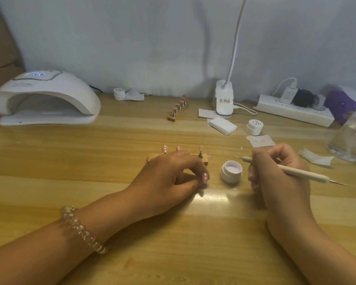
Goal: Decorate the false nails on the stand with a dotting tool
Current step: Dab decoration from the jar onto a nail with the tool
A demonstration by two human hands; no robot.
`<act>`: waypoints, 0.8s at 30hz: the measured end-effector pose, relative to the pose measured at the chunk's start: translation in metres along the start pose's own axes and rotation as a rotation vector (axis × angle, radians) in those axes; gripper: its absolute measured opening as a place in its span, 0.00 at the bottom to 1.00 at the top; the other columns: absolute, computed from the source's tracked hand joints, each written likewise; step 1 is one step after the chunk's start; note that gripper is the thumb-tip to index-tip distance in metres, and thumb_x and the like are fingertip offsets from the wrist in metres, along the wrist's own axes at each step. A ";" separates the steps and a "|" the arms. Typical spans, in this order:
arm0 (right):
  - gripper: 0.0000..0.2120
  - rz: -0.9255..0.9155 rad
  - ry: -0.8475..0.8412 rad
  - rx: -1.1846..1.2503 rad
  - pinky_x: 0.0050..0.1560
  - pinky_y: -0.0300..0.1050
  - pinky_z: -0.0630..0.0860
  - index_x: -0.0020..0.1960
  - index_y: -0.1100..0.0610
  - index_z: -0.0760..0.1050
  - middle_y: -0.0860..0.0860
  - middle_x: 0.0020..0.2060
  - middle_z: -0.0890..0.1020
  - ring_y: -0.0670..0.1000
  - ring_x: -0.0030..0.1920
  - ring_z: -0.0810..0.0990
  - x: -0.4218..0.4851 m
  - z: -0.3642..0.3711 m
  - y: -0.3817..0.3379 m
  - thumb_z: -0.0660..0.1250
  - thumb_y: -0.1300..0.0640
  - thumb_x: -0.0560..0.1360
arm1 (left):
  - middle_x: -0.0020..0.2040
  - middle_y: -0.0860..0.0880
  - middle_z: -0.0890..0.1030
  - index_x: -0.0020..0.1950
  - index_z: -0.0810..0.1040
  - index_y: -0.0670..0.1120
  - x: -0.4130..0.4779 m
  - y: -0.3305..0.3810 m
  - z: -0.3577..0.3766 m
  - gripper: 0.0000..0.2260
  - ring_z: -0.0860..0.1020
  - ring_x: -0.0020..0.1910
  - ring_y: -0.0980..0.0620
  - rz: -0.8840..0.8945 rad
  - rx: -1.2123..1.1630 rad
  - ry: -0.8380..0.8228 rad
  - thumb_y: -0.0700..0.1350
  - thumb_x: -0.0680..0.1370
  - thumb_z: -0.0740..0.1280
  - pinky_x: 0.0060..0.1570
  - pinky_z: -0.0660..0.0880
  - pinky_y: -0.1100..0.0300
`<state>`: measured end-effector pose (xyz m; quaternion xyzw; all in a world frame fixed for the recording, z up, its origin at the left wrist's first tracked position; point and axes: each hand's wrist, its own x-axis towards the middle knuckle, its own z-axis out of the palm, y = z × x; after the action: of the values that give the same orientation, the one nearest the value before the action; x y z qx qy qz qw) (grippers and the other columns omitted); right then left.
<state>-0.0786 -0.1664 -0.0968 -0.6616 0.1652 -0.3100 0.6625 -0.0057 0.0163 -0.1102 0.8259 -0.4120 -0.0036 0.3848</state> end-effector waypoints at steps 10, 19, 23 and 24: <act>0.11 -0.025 -0.066 -0.274 0.30 0.43 0.66 0.34 0.58 0.67 0.51 0.25 0.73 0.46 0.26 0.69 0.007 -0.001 0.010 0.69 0.60 0.68 | 0.45 0.55 0.81 0.46 0.82 0.53 0.000 0.001 -0.001 0.01 0.73 0.32 0.61 0.003 0.008 0.009 0.46 0.76 0.71 0.40 0.66 0.65; 0.12 -0.057 -0.072 -0.334 0.32 0.41 0.63 0.34 0.54 0.67 0.45 0.23 0.71 0.48 0.28 0.69 0.010 -0.003 0.018 0.70 0.58 0.70 | 0.46 0.57 0.81 0.47 0.82 0.53 0.000 0.001 -0.001 0.02 0.72 0.31 0.59 -0.002 0.023 0.009 0.45 0.76 0.72 0.41 0.66 0.64; 0.11 -0.048 -0.061 -0.336 0.31 0.42 0.63 0.35 0.54 0.68 0.45 0.23 0.72 0.48 0.27 0.69 0.011 -0.004 0.018 0.70 0.58 0.69 | 0.45 0.57 0.81 0.47 0.82 0.53 0.000 0.001 -0.001 0.03 0.73 0.32 0.61 -0.002 0.025 0.012 0.44 0.76 0.72 0.42 0.67 0.65; 0.11 -0.046 -0.065 -0.341 0.31 0.42 0.64 0.36 0.54 0.68 0.45 0.23 0.73 0.48 0.27 0.69 0.011 -0.004 0.017 0.70 0.57 0.69 | 0.45 0.57 0.81 0.47 0.83 0.53 0.000 0.001 -0.001 0.03 0.73 0.33 0.62 -0.002 0.029 0.014 0.44 0.76 0.72 0.42 0.67 0.66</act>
<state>-0.0694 -0.1778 -0.1121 -0.7776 0.1787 -0.2713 0.5384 -0.0060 0.0164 -0.1088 0.8319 -0.4086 0.0078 0.3755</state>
